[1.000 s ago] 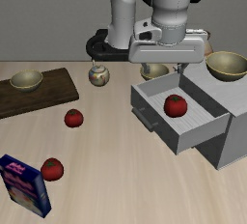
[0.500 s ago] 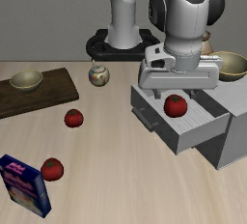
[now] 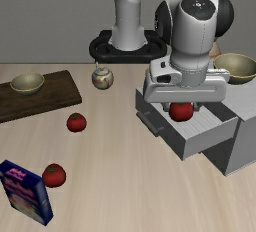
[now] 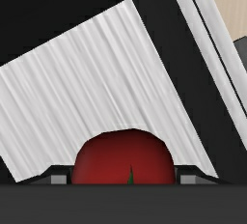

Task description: Pick the tomato in the top layer of the drawer and place it on the bowl between the vase and the teapot

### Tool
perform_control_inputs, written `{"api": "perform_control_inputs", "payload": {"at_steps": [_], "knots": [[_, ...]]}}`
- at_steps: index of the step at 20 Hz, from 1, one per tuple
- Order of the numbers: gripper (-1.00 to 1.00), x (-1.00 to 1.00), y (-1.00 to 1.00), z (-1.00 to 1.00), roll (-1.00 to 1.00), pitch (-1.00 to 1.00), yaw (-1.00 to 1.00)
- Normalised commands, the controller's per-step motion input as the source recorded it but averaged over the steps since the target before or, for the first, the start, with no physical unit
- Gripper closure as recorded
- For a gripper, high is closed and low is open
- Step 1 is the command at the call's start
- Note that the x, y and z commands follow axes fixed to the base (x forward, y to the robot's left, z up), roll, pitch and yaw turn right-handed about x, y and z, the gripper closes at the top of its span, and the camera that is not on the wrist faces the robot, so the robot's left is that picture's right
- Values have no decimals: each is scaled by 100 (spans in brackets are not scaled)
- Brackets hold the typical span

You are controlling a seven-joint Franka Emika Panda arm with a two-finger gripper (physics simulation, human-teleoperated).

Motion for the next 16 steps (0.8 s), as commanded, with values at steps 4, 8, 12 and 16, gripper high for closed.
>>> {"api": "perform_control_inputs", "payload": {"at_steps": [4,8,12,16], "knots": [[100,0,0,0,0,0,0],[100,0,0,75,0,0,0],[100,0,0,100,0,0,0],[100,-50,0,50,0,0,0]]}}
